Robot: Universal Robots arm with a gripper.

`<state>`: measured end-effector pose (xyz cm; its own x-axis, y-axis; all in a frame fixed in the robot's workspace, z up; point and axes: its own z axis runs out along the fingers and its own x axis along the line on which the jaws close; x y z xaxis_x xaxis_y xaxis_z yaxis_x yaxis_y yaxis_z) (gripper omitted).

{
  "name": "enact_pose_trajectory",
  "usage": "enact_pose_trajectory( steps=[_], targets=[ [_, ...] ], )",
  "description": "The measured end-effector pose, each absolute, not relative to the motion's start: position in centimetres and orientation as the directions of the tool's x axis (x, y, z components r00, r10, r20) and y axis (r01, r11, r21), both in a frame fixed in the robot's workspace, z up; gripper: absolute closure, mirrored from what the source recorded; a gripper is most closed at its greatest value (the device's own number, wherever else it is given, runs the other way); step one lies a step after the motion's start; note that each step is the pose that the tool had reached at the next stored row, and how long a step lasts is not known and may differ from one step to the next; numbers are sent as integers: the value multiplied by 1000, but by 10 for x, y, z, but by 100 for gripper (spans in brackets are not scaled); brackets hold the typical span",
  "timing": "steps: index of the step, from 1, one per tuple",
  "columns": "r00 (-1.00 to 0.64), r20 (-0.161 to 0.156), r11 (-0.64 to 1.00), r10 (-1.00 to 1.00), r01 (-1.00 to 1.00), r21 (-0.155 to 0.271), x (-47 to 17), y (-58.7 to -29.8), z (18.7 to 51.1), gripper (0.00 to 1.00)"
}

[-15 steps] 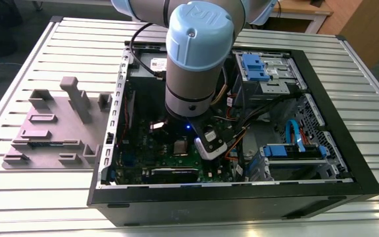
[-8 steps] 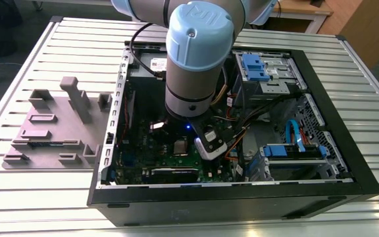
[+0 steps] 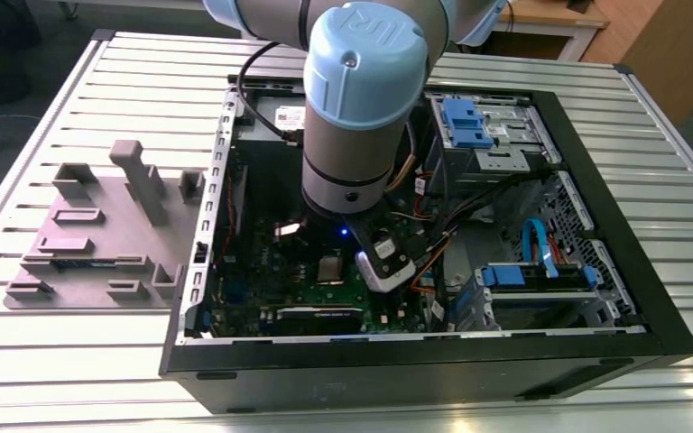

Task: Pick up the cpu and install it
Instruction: 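Place the cpu into insertion slot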

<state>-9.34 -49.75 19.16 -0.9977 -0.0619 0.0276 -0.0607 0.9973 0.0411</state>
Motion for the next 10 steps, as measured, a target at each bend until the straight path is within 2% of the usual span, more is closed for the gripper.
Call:
enact_pose_trajectory(
  steps=[10],
  targets=[
    [-998,28,997,-62,-61,41,-93,-497,194,61]
  ],
)
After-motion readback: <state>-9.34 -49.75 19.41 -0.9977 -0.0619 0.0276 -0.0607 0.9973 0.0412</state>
